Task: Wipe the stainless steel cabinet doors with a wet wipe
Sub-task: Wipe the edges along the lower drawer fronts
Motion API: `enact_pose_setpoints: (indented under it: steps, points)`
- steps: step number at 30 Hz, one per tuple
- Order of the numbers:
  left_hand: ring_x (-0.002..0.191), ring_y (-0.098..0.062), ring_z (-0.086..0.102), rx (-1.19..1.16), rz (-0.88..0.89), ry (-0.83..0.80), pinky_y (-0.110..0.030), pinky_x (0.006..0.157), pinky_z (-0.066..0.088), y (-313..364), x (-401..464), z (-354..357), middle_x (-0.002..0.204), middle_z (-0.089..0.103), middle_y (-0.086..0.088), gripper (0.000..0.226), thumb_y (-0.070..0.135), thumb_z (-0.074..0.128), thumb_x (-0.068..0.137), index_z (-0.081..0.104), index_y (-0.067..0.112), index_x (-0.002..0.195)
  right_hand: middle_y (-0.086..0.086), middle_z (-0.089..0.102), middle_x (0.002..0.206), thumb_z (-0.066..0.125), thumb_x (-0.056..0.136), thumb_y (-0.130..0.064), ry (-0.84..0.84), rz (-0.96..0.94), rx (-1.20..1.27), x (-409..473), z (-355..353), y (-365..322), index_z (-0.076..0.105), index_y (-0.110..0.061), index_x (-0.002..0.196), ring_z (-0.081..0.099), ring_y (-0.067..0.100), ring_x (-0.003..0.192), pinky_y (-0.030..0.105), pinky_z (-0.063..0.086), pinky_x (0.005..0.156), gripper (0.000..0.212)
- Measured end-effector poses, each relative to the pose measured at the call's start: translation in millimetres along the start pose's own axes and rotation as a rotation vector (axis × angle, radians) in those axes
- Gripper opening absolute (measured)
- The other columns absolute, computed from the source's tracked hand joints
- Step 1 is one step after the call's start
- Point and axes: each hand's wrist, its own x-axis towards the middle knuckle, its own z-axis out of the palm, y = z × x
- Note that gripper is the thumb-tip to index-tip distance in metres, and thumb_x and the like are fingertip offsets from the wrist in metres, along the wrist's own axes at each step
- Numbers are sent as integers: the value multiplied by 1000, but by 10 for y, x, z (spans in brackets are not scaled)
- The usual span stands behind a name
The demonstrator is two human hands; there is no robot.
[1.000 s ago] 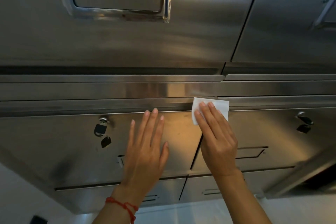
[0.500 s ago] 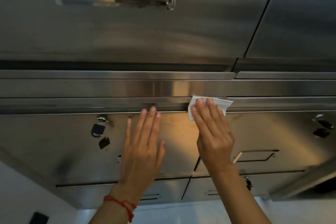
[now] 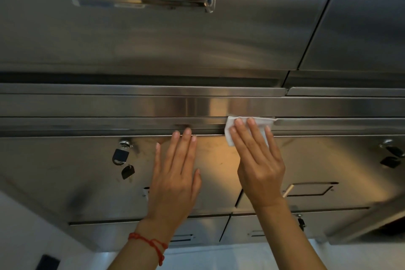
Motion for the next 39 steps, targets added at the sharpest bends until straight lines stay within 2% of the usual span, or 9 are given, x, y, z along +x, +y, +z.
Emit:
enact_pose_setpoints:
  steps: [3, 7, 14, 20, 26, 31, 34, 39]
  points:
    - [141, -28, 22, -15, 4, -4, -54, 111, 21, -5, 4, -12, 151, 25, -12, 57, 23, 38, 91, 26, 4, 144, 13, 55, 132, 50, 86, 14, 30, 26, 51, 44, 40, -116, 59, -2, 125, 48, 27, 128, 44, 40, 107, 43]
    - [141, -28, 21, -26, -1, -4, -55, 111, 21, -7, -5, -11, 152, 24, -12, 57, 23, 37, 91, 25, 5, 144, 12, 56, 131, 39, 94, 10, -10, -14, 106, 97, 41, -186, 60, -3, 125, 50, 26, 127, 42, 40, 107, 40]
    - [141, -29, 21, -11, -3, -2, -54, 111, 21, 4, -2, -6, 152, 24, -13, 58, 23, 38, 91, 25, 4, 144, 17, 56, 130, 55, 83, 18, -7, 13, 41, 29, -44, 9, 61, 2, 121, 51, 30, 125, 43, 43, 104, 42]
    - [141, -29, 21, -8, -7, -14, -54, 111, 20, 12, -5, -5, 151, 25, -14, 57, 24, 37, 91, 26, 4, 144, 14, 58, 128, 41, 97, 7, -32, -66, 99, 128, -21, -72, 60, 1, 121, 53, 28, 124, 40, 43, 105, 32]
    - [142, -29, 20, -11, -1, -15, -54, 111, 21, 10, -2, -18, 152, 23, -13, 58, 23, 38, 91, 25, 3, 144, 15, 56, 129, 50, 87, 17, 6, 28, 30, 13, -62, 86, 62, 1, 120, 52, 28, 125, 41, 41, 107, 38]
    - [142, -29, 19, -15, -8, -26, -54, 111, 21, 7, -3, -20, 152, 22, -13, 58, 24, 36, 91, 24, 4, 144, 15, 57, 129, 42, 92, 13, 10, 11, 89, 86, -14, -80, 62, 1, 119, 53, 28, 124, 40, 39, 108, 36]
    - [142, -28, 20, -16, -9, -34, -54, 111, 21, 11, -1, -28, 152, 23, -12, 58, 23, 37, 90, 25, 4, 144, 13, 55, 131, 49, 86, 18, -17, -26, 83, 72, -38, 3, 60, 0, 122, 50, 26, 126, 41, 37, 109, 42]
    - [142, -28, 19, -16, -9, -47, -52, 111, 18, 10, 7, -36, 152, 23, -12, 58, 24, 37, 90, 25, 4, 144, 14, 53, 132, 63, 74, 23, 8, 56, 30, -14, -95, 132, 60, 1, 121, 50, 26, 126, 45, 41, 105, 51]
